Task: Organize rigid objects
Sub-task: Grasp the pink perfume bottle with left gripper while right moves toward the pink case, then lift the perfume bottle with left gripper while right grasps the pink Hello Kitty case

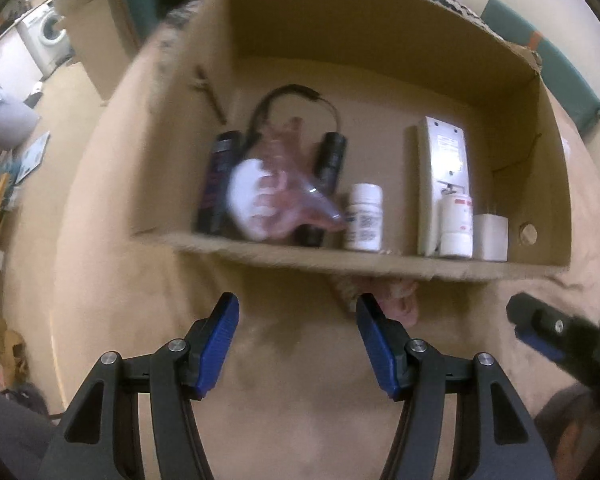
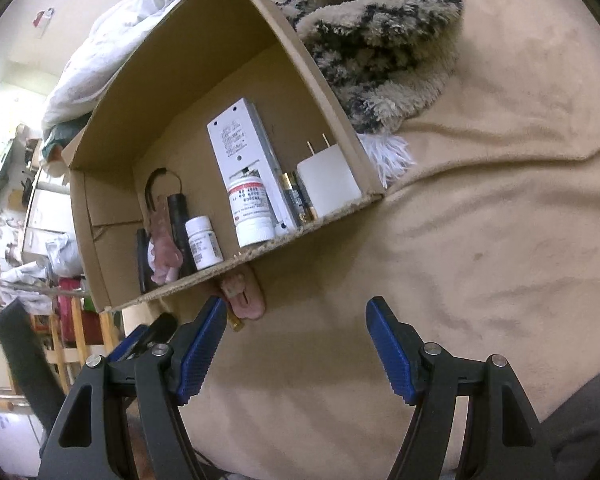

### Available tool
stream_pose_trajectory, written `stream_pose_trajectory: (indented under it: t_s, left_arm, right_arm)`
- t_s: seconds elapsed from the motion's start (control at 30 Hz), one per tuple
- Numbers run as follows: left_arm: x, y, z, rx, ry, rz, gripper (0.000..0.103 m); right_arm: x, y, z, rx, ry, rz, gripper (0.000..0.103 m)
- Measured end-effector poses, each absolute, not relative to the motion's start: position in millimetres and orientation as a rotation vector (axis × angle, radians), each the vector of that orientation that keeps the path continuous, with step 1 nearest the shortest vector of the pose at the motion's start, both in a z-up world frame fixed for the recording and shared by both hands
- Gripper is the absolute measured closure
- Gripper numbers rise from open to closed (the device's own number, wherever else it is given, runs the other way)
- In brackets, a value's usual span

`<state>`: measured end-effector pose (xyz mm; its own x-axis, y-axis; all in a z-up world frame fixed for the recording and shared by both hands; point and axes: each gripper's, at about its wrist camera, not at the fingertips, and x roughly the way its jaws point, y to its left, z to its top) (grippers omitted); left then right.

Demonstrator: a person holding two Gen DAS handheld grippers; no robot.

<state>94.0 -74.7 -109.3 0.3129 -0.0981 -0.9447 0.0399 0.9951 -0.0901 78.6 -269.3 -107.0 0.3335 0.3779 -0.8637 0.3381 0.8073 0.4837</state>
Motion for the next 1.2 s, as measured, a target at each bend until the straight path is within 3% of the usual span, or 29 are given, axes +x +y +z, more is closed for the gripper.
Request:
stream_pose_trajectory:
  t_s: [0.23,0.3,0.37,0.4,0.83,1.2]
  left_arm:
    - [115.2,-93.3,-138.1,-0.076,1.340,-0.092,0.046]
    - [117.6,-88.4,-146.7,-0.131,1.366,-0.096,0.050]
    - [116.5,-84.0,-148.9,-0.165,1.370,-0.115,0.075]
    - [115.7,-83.8,-149.9,-0.154,1.378,-0.123,0.080]
    - [97.6,-32.5,-148.3,-0.088,1.468,-0.052,0.080]
    - [96.8,-10.9,-157.4,-0.074,1.455,0.001,0.080]
  right_arm:
    - [80.0,-272.5,-107.6,0.708,1.260,0.033,0.027]
    - [80.6,-273.1,-108.2,0.712,1.261,0.031,0.027]
    - [80.7,-273.9,-107.8,0.711,1.261,0.031,0.027]
    - [81.4,-273.8,-107.3,0.709,1.262,0.032,0.027]
    - [108.0,-219.1,-128.6,0.463,1.391,0.140,0.027]
    - [130.0,-158.9,-146.6,0.115,1.351,0.158,0.027]
